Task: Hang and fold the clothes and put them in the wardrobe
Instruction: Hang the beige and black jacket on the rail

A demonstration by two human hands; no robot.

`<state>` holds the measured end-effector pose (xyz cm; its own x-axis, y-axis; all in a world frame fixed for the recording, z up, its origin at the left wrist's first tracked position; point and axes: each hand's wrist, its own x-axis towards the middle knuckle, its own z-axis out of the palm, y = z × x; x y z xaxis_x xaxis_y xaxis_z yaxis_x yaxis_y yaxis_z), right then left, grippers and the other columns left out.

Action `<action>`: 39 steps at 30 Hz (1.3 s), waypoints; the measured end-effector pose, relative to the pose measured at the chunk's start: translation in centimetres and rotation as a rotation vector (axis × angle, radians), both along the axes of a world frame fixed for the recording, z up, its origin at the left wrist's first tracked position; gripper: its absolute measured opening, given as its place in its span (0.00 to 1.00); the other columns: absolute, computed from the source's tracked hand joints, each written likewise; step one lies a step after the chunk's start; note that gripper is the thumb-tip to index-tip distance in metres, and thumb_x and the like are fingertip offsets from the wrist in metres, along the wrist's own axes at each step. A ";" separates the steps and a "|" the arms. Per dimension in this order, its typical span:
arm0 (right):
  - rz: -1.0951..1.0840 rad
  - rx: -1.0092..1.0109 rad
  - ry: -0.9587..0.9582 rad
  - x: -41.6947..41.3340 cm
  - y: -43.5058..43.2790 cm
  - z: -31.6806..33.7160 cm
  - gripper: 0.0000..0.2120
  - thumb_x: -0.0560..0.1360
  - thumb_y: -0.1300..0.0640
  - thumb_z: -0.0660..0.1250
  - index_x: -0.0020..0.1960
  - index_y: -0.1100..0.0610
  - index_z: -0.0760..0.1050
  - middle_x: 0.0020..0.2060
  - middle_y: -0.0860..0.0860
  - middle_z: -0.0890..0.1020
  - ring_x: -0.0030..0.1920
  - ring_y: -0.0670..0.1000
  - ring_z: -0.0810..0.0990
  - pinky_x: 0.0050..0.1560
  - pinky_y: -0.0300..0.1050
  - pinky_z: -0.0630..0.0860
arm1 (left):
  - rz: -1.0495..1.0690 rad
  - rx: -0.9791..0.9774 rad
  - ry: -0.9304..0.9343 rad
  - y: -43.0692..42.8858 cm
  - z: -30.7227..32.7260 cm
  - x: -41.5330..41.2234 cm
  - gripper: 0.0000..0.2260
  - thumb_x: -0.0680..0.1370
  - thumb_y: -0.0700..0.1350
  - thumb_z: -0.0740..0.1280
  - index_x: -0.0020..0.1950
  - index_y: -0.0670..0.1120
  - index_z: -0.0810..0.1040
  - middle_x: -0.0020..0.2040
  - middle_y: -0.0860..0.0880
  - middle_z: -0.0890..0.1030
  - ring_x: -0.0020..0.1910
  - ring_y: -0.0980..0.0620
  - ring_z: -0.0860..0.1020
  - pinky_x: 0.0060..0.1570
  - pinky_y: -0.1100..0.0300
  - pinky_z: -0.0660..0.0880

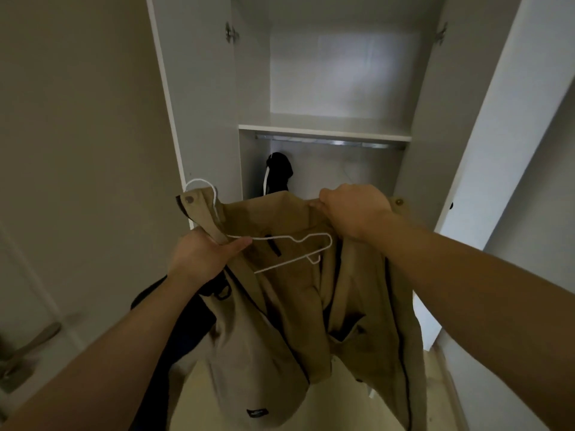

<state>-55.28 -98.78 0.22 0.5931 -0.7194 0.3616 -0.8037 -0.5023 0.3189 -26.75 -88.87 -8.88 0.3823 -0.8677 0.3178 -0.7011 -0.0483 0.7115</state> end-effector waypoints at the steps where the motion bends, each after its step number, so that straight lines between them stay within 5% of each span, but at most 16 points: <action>1: 0.001 -0.017 0.007 -0.1 -0.5 0.1 0.22 0.84 0.40 0.47 0.51 0.53 0.73 0.35 0.48 0.71 0.29 0.48 0.61 0.33 0.47 0.63 | -0.010 0.015 -0.016 -0.5 -0.2 -0.5 0.34 0.57 0.83 0.63 0.45 0.57 0.82 0.43 0.56 0.84 0.42 0.55 0.82 0.43 0.53 0.82; 5: 0.012 -0.066 0.052 -0.3 -2.6 -0.4 0.25 0.83 0.38 0.45 0.52 0.53 0.74 0.31 0.48 0.65 0.27 0.46 0.59 0.29 0.43 0.55 | -0.040 0.080 -0.129 -3.3 -0.4 -2.8 0.37 0.57 0.86 0.57 0.45 0.57 0.81 0.43 0.56 0.83 0.43 0.54 0.81 0.43 0.55 0.81; 11: -0.005 0.047 -0.045 0.1 -6.6 -0.7 0.27 0.83 0.36 0.44 0.46 0.52 0.74 0.31 0.47 0.65 0.29 0.45 0.62 0.37 0.46 0.65 | -0.058 0.182 -0.371 -9.3 -1.5 -6.4 0.31 0.62 0.82 0.58 0.43 0.57 0.78 0.40 0.55 0.81 0.42 0.52 0.81 0.43 0.54 0.81; 16: 0.138 0.518 -0.849 0.9 -10.8 0.3 0.29 0.83 0.39 0.57 0.28 0.54 0.64 0.19 0.45 0.67 0.21 0.42 0.68 0.28 0.32 0.65 | -0.123 0.178 -0.289 -16.2 -1.7 -9.7 0.23 0.66 0.74 0.68 0.52 0.60 0.79 0.47 0.57 0.80 0.47 0.51 0.81 0.42 0.57 0.74; 19: 0.102 0.719 -1.136 -0.9 -13.6 0.9 0.23 0.81 0.39 0.62 0.36 0.55 0.79 0.29 0.44 0.80 0.31 0.41 0.79 0.34 0.30 0.73 | -0.196 0.161 -0.215 -20.6 -0.3 -10.3 0.23 0.62 0.77 0.67 0.44 0.61 0.75 0.43 0.60 0.78 0.43 0.56 0.79 0.43 0.58 0.78; 23: 0.130 1.150 -1.437 -2.8 -17.9 1.5 0.11 0.78 0.49 0.71 0.48 0.58 0.84 0.40 0.54 0.87 0.39 0.50 0.87 0.37 0.43 0.83 | -0.223 0.153 -0.154 -25.2 1.6 -11.0 0.27 0.60 0.78 0.68 0.44 0.58 0.79 0.38 0.62 0.77 0.37 0.63 0.76 0.35 0.64 0.74; 27: 0.205 1.280 -1.315 -4.0 -21.8 -0.3 0.05 0.78 0.61 0.70 0.49 0.59 0.84 0.44 0.56 0.87 0.45 0.54 0.86 0.47 0.48 0.83 | -0.310 0.099 -0.131 -29.3 1.9 -11.6 0.15 0.72 0.56 0.74 0.32 0.50 0.76 0.31 0.56 0.78 0.32 0.60 0.77 0.32 0.62 0.70; 32: 0.269 0.928 -0.947 -5.6 -24.5 -4.5 0.21 0.73 0.71 0.66 0.52 0.48 0.85 0.48 0.45 0.86 0.51 0.45 0.83 0.54 0.39 0.78 | -0.392 0.108 -0.164 -34.4 0.2 -12.3 0.22 0.79 0.37 0.67 0.27 0.47 0.67 0.28 0.52 0.72 0.32 0.52 0.73 0.42 0.52 0.74; 35: 0.047 0.450 -0.723 -6.6 -26.7 -7.6 0.08 0.79 0.53 0.67 0.57 0.48 0.81 0.53 0.47 0.80 0.55 0.49 0.78 0.58 0.48 0.75 | -0.399 0.094 -0.057 -37.9 -1.5 -12.8 0.14 0.77 0.39 0.71 0.32 0.43 0.76 0.32 0.53 0.78 0.32 0.61 0.76 0.39 0.65 0.75; 37: -0.254 0.252 -0.536 -7.5 -27.5 -9.3 0.20 0.80 0.36 0.58 0.56 0.50 0.77 0.51 0.49 0.79 0.52 0.52 0.77 0.52 0.49 0.74 | -0.412 0.068 0.066 -39.7 -2.1 -13.1 0.08 0.75 0.40 0.75 0.36 0.43 0.80 0.33 0.58 0.80 0.34 0.68 0.78 0.37 0.75 0.73; 39: -0.380 0.173 -0.400 -7.7 -29.1 -11.1 0.29 0.80 0.31 0.48 0.55 0.52 0.76 0.48 0.50 0.81 0.46 0.53 0.79 0.43 0.46 0.69 | -0.490 0.071 0.111 -42.4 -2.5 -13.4 0.07 0.74 0.41 0.77 0.38 0.46 0.81 0.32 0.61 0.81 0.36 0.71 0.79 0.39 0.76 0.73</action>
<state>-62.98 -127.93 -10.91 0.1225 -0.9240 0.3622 -0.9791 -0.1722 -0.1080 -40.15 -131.26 -11.39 -0.0468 -0.9715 0.2324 -0.5738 0.2166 0.7898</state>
